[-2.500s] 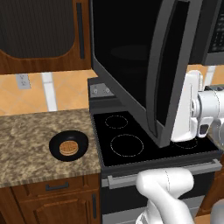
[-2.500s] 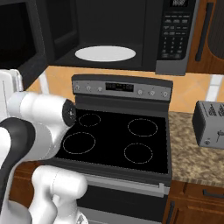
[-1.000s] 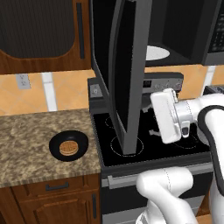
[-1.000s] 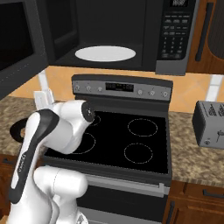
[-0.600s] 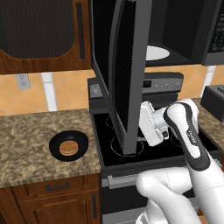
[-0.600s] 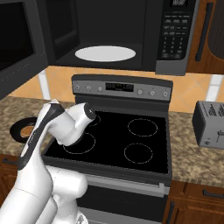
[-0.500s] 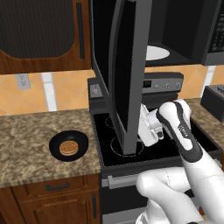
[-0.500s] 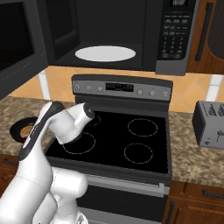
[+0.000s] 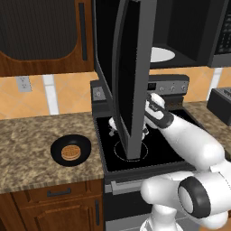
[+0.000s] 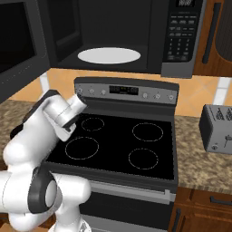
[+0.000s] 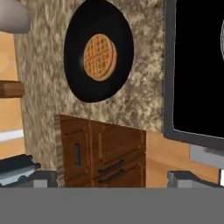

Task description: Open the microwave, place the bowl with waffle inside the microwave, then close the microwave door and turn it on.

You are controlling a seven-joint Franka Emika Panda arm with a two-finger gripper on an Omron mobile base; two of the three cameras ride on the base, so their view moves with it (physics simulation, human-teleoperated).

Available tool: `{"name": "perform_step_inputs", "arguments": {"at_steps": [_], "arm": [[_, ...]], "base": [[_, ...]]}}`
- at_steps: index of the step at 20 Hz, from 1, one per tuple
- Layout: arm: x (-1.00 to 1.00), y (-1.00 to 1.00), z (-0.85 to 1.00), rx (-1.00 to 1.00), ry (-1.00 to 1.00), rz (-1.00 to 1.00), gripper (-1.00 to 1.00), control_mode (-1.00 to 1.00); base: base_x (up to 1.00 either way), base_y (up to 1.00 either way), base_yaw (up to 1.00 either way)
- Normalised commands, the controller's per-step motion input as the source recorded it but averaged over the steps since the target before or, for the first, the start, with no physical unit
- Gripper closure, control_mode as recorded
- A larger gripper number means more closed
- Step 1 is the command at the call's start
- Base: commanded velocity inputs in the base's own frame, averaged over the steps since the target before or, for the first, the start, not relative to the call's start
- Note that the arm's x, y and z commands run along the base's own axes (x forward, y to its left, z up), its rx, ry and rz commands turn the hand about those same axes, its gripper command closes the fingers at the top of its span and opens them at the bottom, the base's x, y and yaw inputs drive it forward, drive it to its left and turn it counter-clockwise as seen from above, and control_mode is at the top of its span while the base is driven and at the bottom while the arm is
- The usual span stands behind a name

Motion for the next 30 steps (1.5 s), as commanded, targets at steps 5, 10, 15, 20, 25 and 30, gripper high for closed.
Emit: {"name": "perform_step_inputs", "arguments": {"at_steps": [5,10,15,20,25,30], "arm": [[0.49,0.28,-0.05,-0.06,0.01,0.18,-1.0,-1.0],[0.52,0.43,-0.37,0.02,-0.01,0.0,-1.0,-1.0],[0.35,0.29,-0.63,0.04,-0.02,0.0,-1.0,-1.0],[0.15,0.37,-0.32,0.03,-0.07,0.0,-1.0,-1.0],[0.05,0.66,-0.1,0.0,0.0,0.0,-1.0,-1.0],[0.22,0.11,-0.4,0.0,0.0,0.0,-1.0,-1.0]], "base": [[0.0,0.0,0.0],[0.0,0.0,0.0],[0.0,0.0,0.0],[0.0,0.0,0.0],[0.0,0.0,0.0],[0.0,0.0,0.0]]}}
